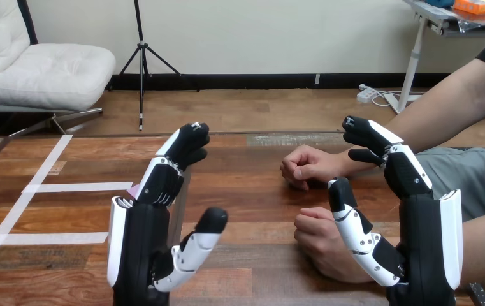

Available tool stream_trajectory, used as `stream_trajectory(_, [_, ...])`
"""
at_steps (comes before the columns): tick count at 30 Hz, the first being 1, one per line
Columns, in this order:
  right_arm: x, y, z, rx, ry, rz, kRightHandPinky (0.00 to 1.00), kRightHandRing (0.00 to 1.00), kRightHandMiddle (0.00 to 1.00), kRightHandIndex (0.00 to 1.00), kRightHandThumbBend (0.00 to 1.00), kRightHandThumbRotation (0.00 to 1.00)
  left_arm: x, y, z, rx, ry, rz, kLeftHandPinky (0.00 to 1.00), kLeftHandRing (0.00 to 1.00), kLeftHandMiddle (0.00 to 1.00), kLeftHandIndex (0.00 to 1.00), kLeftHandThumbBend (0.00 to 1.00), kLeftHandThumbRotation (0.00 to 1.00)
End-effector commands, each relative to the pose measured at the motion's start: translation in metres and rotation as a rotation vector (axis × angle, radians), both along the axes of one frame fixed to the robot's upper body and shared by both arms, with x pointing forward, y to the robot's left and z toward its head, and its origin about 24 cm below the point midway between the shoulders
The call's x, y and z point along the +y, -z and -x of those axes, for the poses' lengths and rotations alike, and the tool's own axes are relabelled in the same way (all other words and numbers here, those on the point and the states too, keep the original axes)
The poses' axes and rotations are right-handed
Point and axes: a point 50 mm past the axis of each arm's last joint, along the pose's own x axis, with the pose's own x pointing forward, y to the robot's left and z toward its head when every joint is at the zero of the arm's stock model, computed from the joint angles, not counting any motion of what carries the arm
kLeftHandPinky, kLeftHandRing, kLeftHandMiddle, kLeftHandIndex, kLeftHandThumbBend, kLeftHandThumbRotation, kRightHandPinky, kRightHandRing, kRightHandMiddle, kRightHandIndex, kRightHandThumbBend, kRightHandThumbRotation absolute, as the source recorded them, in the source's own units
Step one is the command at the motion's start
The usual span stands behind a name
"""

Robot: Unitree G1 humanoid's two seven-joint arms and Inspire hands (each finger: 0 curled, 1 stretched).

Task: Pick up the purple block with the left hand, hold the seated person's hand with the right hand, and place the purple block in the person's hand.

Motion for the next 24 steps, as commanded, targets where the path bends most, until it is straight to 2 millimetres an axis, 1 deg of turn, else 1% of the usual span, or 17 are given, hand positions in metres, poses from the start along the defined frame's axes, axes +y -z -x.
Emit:
stream_trajectory(1, [0.003, -0.011, -0.006, -0.071, -0.007, -0.014, 0.68, 0.76, 0.79, 0.77, 0.37, 0.48, 0.007, -0.011, -0.006, -0.038, -0.027, -0.031, 0.84, 0.88, 0.87, 0.87, 0.73, 0.59])
stream_trajectory(7, [0.003, -0.01, -0.007, -0.071, -0.012, -0.017, 0.69, 0.77, 0.79, 0.78, 0.36, 0.49, 0.019, -0.015, -0.009, 0.009, -0.083, -0.12, 0.89, 0.92, 0.91, 0.9, 0.8, 0.55])
stream_trajectory(10, [0.003, -0.01, -0.007, -0.073, -0.015, -0.02, 0.7, 0.77, 0.79, 0.78, 0.36, 0.49, 0.025, -0.018, -0.01, 0.034, -0.148, -0.197, 0.92, 0.95, 0.94, 0.92, 0.83, 0.54])
stream_trajectory(11, [0.003, -0.01, -0.007, -0.073, -0.014, -0.02, 0.7, 0.77, 0.79, 0.78, 0.36, 0.48, 0.028, -0.02, -0.01, 0.036, -0.189, -0.25, 0.93, 0.95, 0.94, 0.93, 0.84, 0.54])
stream_trajectory(17, [0.003, -0.01, -0.008, -0.073, -0.006, -0.012, 0.7, 0.77, 0.79, 0.78, 0.36, 0.48, 0.039, -0.026, -0.013, 0.042, -0.342, -0.426, 0.95, 0.97, 0.98, 0.97, 0.84, 0.57])
stream_trajectory(24, [0.003, -0.01, -0.009, -0.074, -0.008, -0.016, 0.69, 0.76, 0.79, 0.78, 0.37, 0.48, 0.049, -0.031, -0.019, 0.068, -0.462, -0.553, 0.96, 0.99, 1.0, 1.0, 0.83, 0.57])
